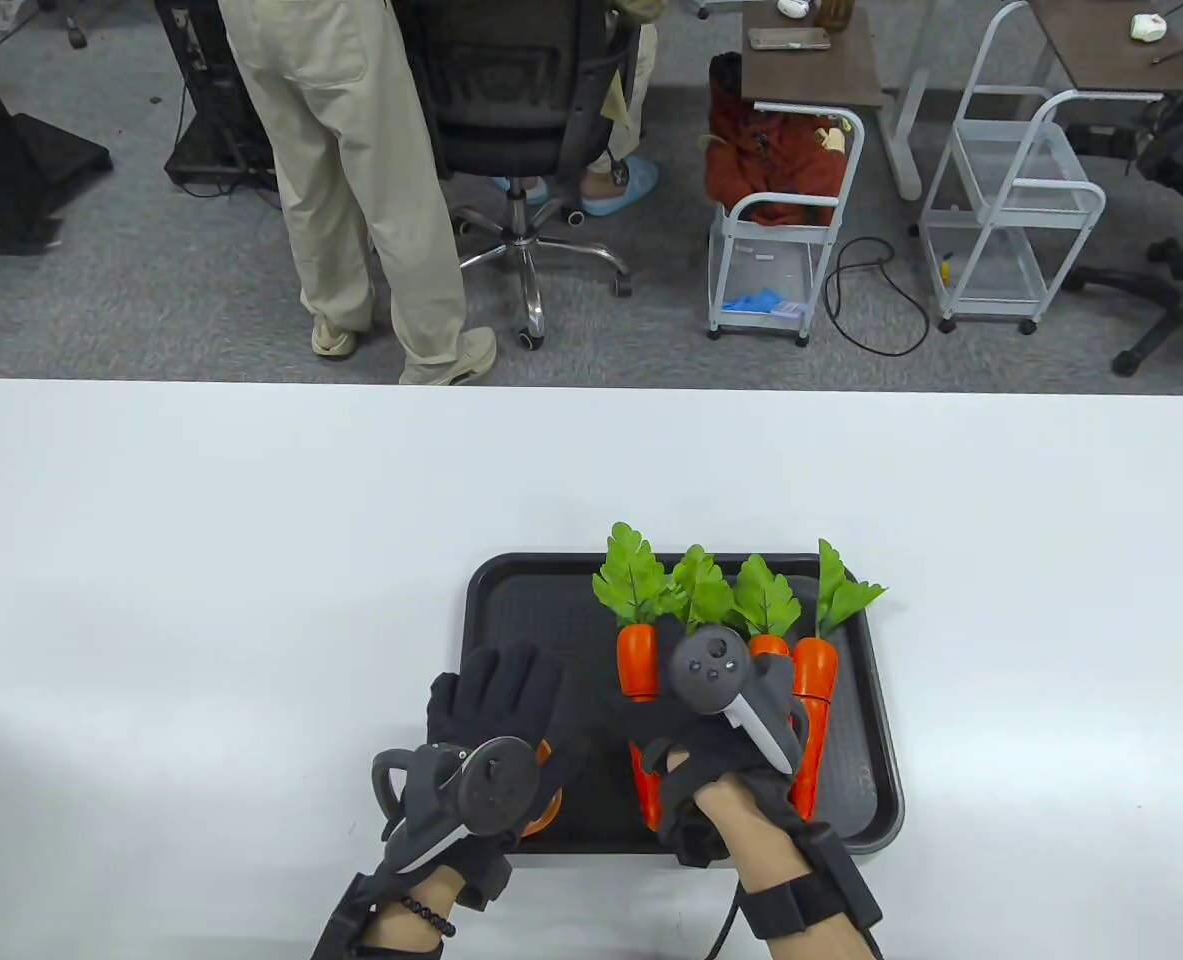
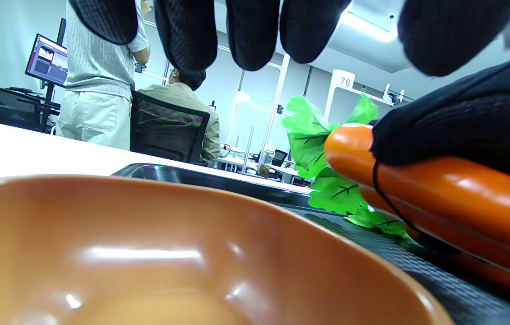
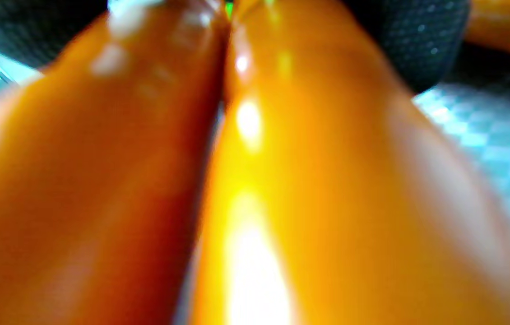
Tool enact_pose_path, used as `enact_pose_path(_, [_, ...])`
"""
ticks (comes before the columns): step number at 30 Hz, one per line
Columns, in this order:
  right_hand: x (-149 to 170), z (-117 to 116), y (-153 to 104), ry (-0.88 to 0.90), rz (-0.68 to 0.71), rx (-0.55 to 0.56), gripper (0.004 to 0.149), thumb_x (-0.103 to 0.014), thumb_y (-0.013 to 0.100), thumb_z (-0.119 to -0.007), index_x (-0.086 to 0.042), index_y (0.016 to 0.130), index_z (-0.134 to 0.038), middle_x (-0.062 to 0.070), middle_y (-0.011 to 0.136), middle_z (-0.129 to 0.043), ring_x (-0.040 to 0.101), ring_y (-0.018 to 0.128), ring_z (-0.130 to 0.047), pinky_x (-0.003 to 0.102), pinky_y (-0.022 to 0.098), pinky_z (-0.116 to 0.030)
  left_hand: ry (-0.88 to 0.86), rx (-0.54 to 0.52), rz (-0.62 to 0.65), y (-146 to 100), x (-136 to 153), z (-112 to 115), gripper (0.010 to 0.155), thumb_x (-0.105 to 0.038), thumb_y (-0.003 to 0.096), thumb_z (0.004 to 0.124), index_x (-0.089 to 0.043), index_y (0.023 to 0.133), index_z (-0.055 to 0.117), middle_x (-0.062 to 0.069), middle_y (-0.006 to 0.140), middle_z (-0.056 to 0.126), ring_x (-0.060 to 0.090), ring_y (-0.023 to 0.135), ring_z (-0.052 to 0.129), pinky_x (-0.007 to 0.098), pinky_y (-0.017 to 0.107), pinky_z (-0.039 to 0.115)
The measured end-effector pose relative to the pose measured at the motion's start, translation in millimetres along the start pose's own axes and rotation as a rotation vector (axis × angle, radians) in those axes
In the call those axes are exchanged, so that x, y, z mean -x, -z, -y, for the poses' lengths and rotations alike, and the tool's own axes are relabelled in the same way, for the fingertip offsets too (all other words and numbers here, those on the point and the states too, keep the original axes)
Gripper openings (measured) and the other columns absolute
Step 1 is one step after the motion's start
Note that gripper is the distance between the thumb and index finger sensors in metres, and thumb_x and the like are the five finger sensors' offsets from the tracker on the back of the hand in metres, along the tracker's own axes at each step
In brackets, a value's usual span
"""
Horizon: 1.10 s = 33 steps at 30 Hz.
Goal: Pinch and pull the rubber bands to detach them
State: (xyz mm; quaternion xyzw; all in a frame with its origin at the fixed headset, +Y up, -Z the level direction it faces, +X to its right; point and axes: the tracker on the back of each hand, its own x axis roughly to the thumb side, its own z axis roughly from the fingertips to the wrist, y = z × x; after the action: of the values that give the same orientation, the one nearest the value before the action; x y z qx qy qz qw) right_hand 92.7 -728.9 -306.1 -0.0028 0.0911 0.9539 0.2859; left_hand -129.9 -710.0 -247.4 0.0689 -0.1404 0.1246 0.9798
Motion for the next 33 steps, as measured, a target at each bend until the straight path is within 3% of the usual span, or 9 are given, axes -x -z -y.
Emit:
enact_pose_path(18, [15.0,-9.3,-27.1,0.563,0.218,-0.059,0.094,-0.062,0.045,-0.085,-0.016,0.110,-0.034,0.031,0.109,-0.028,0.057,0.067,-0.088,0.053,0.043,-0.084,-0.157,-0.016,-0.019,-4.2,8.3,-2.5,0.068,-0.062,0.0495,0.066,-0.030,0.109,0.060,0.008,0.123,0.066,0.043,0.107,0.073,0.068,0.074,0.059])
enact_pose_path(26, [13.2,-17.7,-28.0,0.863,0.306,-0.168,0.094,-0.062,0.045,-0.084,-0.016,0.109,-0.033,0.031,0.109,-0.028,0.056,0.069,-0.088,0.053,0.044,-0.084,-0.290,-0.079,0.001,-7.5,10.1,-8.7,0.055,-0.053,0.0495,0.074,-0.034,0.101,0.070,-0.001,0.106,0.087,0.031,0.096,0.089,0.063,0.072,0.069])
enact_pose_path(33, [9.9,-24.3,-28.3,0.981,0.367,-0.241,0.093,-0.062,0.047,-0.082,-0.016,0.110,-0.030,0.031,0.108,-0.026,0.057,0.072,-0.086,0.054,0.046,-0.083,-0.353,-0.079,0.052,-8.6,7.7,-9.1,0.047,-0.050,0.0482,0.080,-0.039,0.094,0.078,-0.006,0.097,0.095,0.025,0.090,0.095,0.061,0.071,0.073])
